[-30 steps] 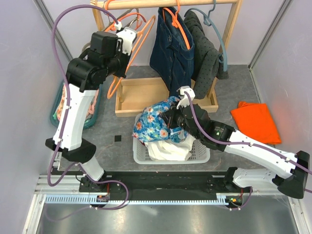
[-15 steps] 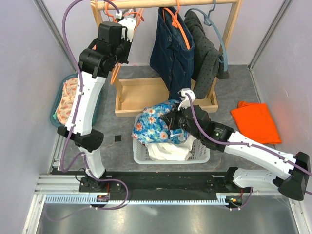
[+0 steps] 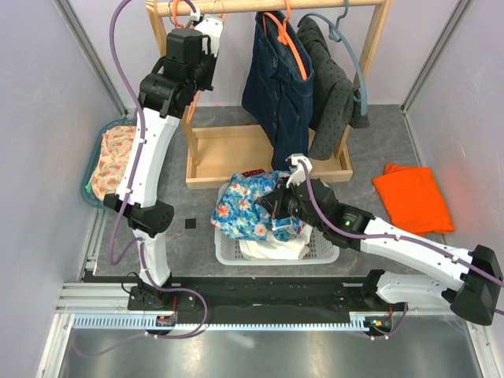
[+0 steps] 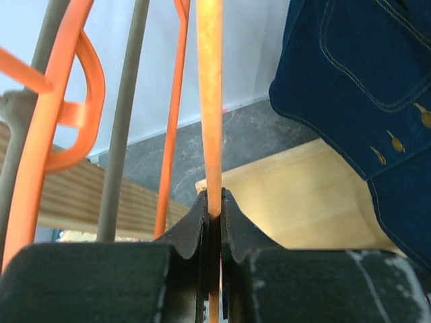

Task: Remove the skirt from the hanger

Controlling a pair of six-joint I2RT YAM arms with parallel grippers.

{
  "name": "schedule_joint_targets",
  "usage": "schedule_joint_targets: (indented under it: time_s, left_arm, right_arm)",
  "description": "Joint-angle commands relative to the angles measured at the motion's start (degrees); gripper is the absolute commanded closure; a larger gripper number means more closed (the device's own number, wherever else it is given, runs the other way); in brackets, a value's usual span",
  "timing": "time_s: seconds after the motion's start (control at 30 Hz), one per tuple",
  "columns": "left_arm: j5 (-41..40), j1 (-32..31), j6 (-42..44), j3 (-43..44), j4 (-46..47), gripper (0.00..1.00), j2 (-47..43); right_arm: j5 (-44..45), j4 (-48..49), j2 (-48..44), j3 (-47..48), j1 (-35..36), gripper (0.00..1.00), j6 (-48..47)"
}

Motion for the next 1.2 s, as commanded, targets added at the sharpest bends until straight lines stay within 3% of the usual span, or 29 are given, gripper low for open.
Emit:
schedule_joint_targets:
  time_s: [0.0, 0.5, 0.57, 0.6, 0.67, 0.87, 0.97, 1.07, 1.17]
  left_arm:
    - [-2.2, 0.6, 1.8, 3.1, 6.3, 0.98, 1.5]
    - [-1.6, 2.5, -0.3, 1.2, 4.7, 0.97, 3.8]
    - [0.0, 2.5, -1.2, 0.0, 3.9, 0.8, 2.3]
    - [0.9, 2.4, -1.3, -1.7, 3.9, 0.37, 0.0]
    - [2.0, 1.8, -2.2, -3.4, 3.5, 0.01, -2.3]
    - [7.5, -1.9, -4.4, -8.0, 2.6, 0.0, -12.6]
    - [10.4, -5.3, -4.1, -9.1, 2.2, 0.0, -16.4]
    - [12.7, -7.6, -3.6, -9.7, 2.1, 0.0, -19.1]
    - [13.8, -8.1, -3.6, -10.0, 1.9, 0.0, -20.3]
  right_arm:
    - [-2.6, 4.0, -2.3, -1.9, -0.3, 1.0, 2.3]
    - [-3.1, 3.3, -6.2, -4.5, -0.3, 1.0, 2.9]
    - [-2.4, 2.6, -6.2, -5.2, -0.3, 1.0, 3.0]
    - [-1.8, 2.1, -6.2, -5.9, -0.3, 1.0, 2.9]
    - [0.0, -0.6, -5.9, -6.3, -0.3, 1.0, 3.1]
    - [-0.6, -4.5, -8.2, -8.3, -0.2, 1.0, 5.2]
    - [-0.5, -3.9, -17.2, -8.7, 0.8, 1.0, 1.7]
    - [-2.9, -4.4, -24.8, -5.2, 1.4, 1.0, -2.2]
    - [-8.1, -9.4, -26.5, 0.3, 1.4, 1.0, -3.8]
